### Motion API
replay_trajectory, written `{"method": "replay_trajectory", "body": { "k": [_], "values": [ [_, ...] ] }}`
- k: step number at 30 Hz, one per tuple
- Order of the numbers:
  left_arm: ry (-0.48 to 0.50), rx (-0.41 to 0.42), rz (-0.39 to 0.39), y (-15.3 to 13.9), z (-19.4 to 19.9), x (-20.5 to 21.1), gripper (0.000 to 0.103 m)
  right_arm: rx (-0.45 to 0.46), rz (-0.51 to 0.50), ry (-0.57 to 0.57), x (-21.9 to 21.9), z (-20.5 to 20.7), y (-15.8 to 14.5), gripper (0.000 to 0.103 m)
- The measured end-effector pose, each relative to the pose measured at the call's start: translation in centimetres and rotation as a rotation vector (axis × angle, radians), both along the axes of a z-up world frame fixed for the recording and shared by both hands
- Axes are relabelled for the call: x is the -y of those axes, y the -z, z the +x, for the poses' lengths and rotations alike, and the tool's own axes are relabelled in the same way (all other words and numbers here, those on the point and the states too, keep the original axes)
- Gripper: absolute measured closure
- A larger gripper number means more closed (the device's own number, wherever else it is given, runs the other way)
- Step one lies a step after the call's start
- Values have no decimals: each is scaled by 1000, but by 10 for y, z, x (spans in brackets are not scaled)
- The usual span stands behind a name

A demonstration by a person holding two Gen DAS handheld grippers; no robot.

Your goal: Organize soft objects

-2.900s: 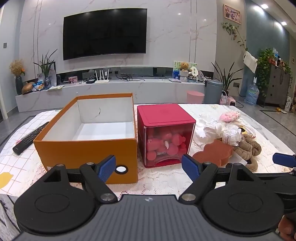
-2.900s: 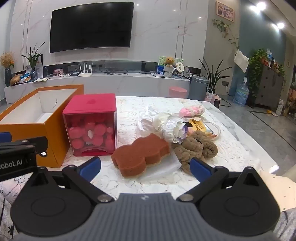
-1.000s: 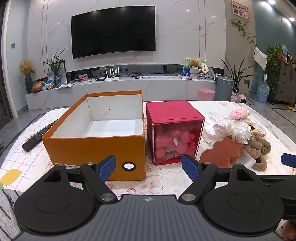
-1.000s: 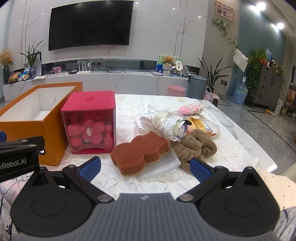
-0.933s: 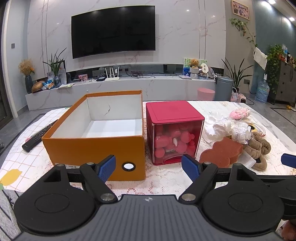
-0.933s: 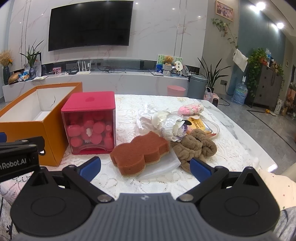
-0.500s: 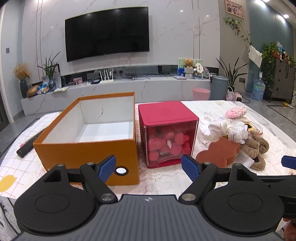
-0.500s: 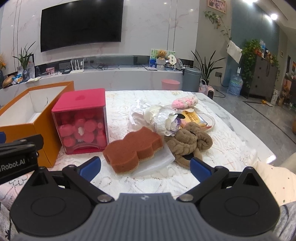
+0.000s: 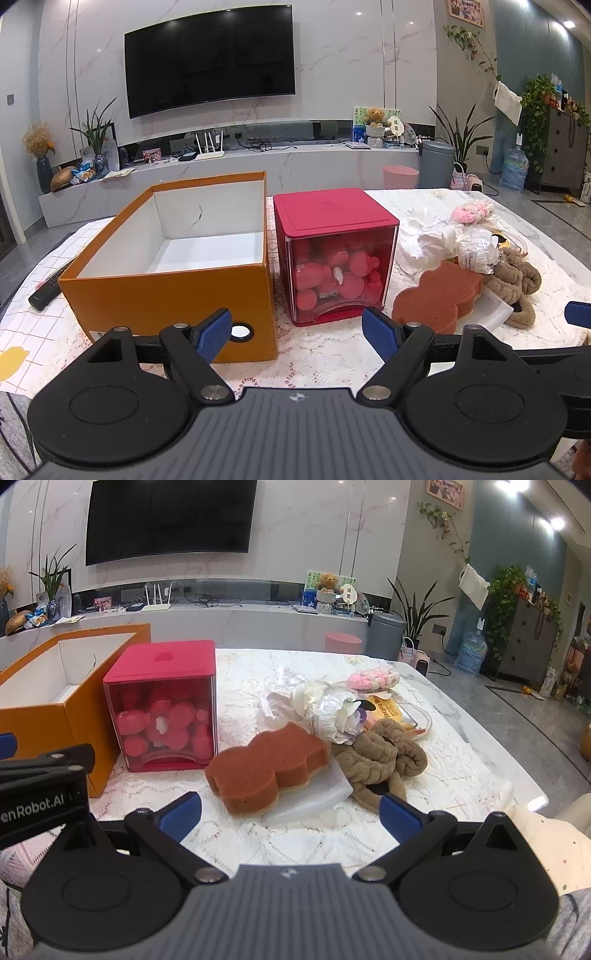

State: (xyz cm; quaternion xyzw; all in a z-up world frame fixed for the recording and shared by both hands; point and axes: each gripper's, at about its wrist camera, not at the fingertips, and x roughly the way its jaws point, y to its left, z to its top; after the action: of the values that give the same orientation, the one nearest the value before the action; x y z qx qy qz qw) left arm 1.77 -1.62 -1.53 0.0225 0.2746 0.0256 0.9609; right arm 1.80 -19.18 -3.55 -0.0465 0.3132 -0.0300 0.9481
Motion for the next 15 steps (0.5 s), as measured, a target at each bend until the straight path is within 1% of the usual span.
{"method": "replay_trajectory", "body": {
  "k": [3,4,7,10,15],
  "values": [
    [-4,-13,-7,1,2,0,10,-5,-10,0,-1,1,1,3],
    [-1,-22,-18,2,3,-1,12,-6,-12,0,-2,1,2,3],
    [-7,-45,-36,3,5,-3,13,-7,-23,4,-3,2,3,3],
    [1,-23,-4,2,4,0,13,-8,-27,3,-3,2,3,3],
    [21,-24,17,-6,9,3,12,-5,-22,1,0,5,-1,3]
  ]
}}
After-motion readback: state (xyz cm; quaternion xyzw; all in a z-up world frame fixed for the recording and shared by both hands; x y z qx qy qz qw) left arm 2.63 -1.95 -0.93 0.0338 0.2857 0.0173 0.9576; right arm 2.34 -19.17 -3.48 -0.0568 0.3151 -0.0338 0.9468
